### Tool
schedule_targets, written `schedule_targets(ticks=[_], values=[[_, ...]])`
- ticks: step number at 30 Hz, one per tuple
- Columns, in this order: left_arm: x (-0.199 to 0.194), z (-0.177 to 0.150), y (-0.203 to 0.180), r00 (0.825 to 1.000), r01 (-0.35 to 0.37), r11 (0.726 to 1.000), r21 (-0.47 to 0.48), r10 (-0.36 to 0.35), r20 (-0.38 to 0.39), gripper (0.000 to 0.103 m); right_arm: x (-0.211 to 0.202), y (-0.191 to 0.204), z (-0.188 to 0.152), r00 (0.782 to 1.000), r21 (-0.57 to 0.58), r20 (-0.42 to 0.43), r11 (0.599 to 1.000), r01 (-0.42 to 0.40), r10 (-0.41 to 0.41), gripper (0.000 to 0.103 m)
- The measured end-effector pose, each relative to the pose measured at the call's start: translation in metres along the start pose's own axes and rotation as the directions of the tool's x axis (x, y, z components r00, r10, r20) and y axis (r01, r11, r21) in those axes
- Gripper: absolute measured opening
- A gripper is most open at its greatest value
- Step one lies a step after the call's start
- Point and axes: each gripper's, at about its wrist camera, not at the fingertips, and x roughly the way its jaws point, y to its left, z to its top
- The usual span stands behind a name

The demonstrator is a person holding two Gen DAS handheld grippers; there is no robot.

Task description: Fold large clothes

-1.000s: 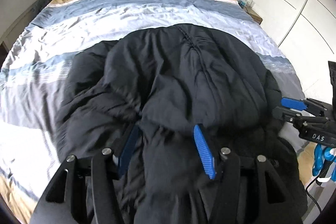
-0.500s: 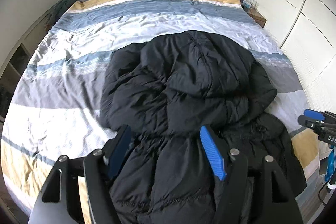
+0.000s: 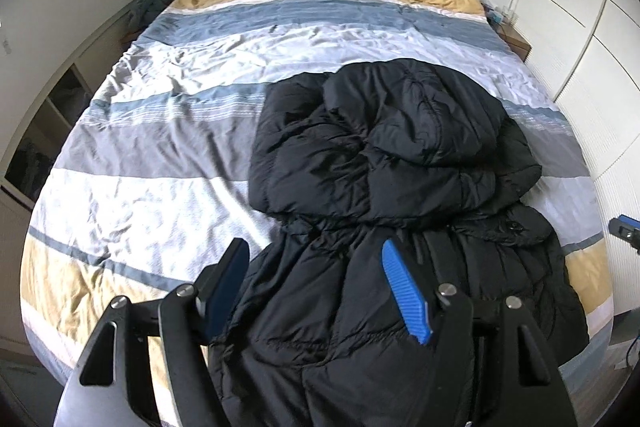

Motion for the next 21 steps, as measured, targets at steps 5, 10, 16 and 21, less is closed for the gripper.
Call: schedule_targets(ticks=[5,10,16,21], values=[[-0.005,-0.008,0.009,1.0,-0.02,1.0,-0.011,0.02,-0.004,0.068,-0.015,-0.014,-0.005,1.0,0.019,0.011,1.0,0.023,-0.023,0.067],[-0.006,-0.014,0.011,1.0,-0.021,1.0,-0.015,0.021,-0.011,0.068,-0.031,-0.029,-0.015,0.998,0.04,0.014,0.998,0.058,-0.059,0.07],[-0.005,-0.021,0.005,1.0,-0.02,1.0,-0.003,0.02,-0.018,0.069,-0.038,-0.044,-0.03,0.996,0.073,-0.004,0.993,0.094,-0.093,0.072],[-0.005,-0.024,0.001,0.999,-0.024,0.999,0.023,0.025,-0.025,0.069,-0.039,-0.054,-0.043,0.994,0.097,-0.02,0.99,0.107,-0.105,0.075]])
